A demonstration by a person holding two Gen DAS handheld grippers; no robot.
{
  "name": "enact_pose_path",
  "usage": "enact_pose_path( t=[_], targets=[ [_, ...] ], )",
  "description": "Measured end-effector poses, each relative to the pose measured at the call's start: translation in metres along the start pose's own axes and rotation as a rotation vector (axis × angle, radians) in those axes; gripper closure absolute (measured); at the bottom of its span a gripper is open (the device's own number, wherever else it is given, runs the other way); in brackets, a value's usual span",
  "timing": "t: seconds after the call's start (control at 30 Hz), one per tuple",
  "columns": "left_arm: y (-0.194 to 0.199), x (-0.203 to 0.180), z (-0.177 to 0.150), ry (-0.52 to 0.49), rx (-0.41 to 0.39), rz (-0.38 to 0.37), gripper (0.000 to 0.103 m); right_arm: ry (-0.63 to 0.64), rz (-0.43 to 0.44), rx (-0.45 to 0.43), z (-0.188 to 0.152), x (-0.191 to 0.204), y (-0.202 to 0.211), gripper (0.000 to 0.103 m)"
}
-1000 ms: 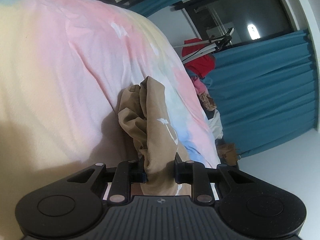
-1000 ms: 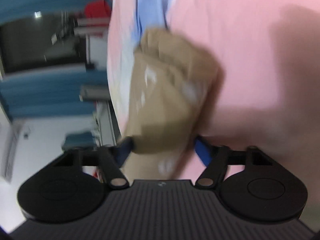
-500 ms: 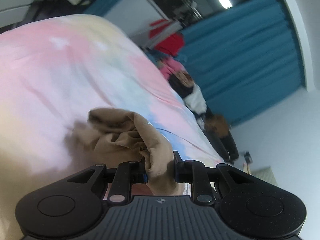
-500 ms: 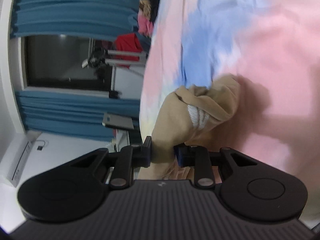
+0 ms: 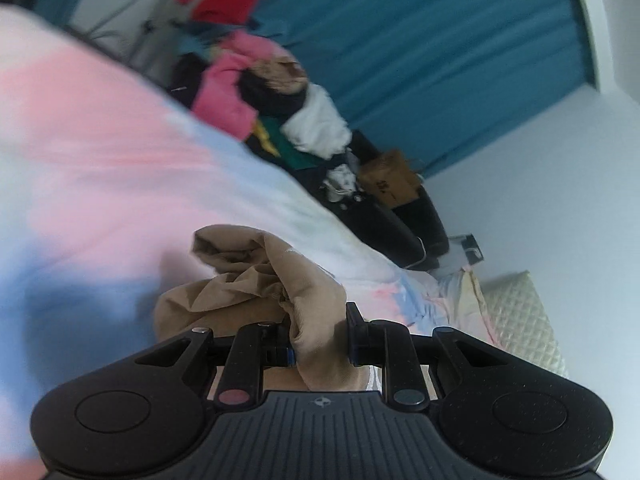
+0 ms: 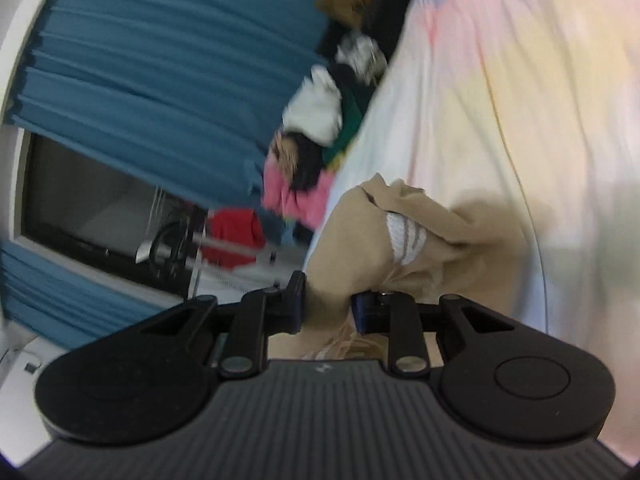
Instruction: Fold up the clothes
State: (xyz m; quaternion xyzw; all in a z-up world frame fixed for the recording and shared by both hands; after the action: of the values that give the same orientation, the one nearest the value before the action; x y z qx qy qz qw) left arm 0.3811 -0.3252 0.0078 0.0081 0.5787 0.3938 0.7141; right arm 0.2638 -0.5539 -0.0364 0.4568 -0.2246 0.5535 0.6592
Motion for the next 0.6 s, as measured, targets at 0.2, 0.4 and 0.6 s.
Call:
enact_pose_path(
  t=[0.2,0.4,0.6],
  targets=[
    [-0.079,-0.002,0.004,-0.135,-0.007,-0.038,0.078,0.112,0.019,-0.096,0.019,-0.037,-0.042,0.076],
    [-0.091,0.092,-0.037,-0.224,0.115,0.076,0.077,0.113,-0.103,-0.022,-0.059,-0.099,-0.050,0.076],
    [-0.071,0.154,-0.084,-0.317,0.154,0.192,0.067,0.113,-0.238,0.076,-0.132,-0.138,-0.044,0.074]
  ],
)
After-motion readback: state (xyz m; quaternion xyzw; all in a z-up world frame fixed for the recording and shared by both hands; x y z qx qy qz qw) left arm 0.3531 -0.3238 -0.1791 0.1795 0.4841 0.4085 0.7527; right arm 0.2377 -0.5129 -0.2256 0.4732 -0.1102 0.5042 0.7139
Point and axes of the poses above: each gripper's, at about its wrist camera, not at the fingertips, and y roughly against the way its jaws point, x to its left, z to its top, the point moved 6 cm from there along -y, roughly the way its jaws point, and after that the axes turned 12 degrees about y, right-handed, at the moved point
